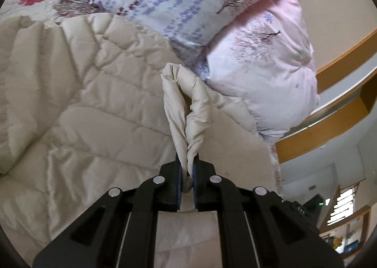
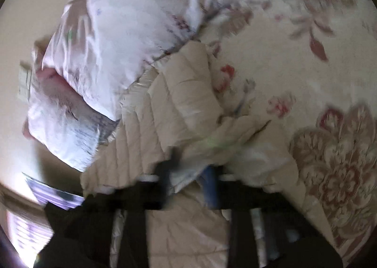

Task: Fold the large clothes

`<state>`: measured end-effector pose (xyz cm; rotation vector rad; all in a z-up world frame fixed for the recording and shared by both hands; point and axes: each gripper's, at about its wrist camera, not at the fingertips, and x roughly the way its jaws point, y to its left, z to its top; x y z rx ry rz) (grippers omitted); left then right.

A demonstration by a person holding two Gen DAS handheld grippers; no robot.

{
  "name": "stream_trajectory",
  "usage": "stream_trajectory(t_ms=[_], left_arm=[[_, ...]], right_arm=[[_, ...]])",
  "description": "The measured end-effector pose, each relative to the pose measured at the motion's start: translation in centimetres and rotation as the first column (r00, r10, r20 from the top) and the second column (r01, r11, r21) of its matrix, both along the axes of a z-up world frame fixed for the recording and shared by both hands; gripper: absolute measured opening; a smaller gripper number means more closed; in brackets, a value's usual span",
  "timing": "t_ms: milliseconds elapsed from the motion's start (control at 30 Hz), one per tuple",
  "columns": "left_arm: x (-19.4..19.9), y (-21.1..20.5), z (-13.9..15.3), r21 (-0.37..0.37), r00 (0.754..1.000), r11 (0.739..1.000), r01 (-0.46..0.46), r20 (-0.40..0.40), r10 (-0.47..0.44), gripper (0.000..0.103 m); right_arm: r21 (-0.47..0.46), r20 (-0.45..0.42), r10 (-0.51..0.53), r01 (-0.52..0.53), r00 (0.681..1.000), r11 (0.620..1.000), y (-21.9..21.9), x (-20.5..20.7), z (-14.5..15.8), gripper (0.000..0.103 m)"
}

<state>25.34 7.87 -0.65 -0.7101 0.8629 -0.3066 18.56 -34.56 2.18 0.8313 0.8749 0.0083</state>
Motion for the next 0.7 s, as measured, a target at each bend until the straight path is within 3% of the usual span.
stream_trajectory(t_ms=[100,233,400,467,533,600,700], left_arm=[[0.1,0.4,-0.7,0.018,1.0,1.0,-0.013,-0.016,0.013,0.006],[0.3,0.3,-1.8,0.031,0.998,0.999,-0.014,-0.065,0.016,0.006],[0.1,0.2,-2.1,0.038,0.994,0.999,-0.006,-0.107,0.01,0.011],[-0.2,0.6,-1.8,0.028,0.993,1.0,-0.006,-0.118,0.01,0.022],[-0.7,0.9,-1.3,0.022,0.994,1.0,-0.003,-0.11,0.005,0.043],[-2.1,1.6,-0.1,0.04,0.998,0.999,-0.009,-0.066,0.011,0.051],[-4.3,2.9,1.2,0.065,0.999,0.997,-0.027,-0.021,0.029,0.072]], right_arm=[[-0.169,0.041,0.036,-0.029,0.999,0.985,1.9,-0.1,1.6,0.007],[-0.302,-0.082,0.056,-0.079,0.995,0.95,3.2,0.9,0.6,0.009],[-0.354,-0.177,0.098,-0.156,0.979,0.922,4.8,0.6,0.7,0.04],[-0.364,-0.19,0.169,-0.229,0.967,0.903,6.4,0.2,1.7,0.04],[-0.385,-0.169,0.267,-0.312,0.949,0.869,8.9,-0.2,3.5,0.04],[-0.415,-0.128,0.336,-0.358,0.933,0.836,11.2,-0.2,4.9,0.04],[-0.467,-0.063,0.428,-0.406,0.901,0.786,15.0,0.6,6.3,0.04]])
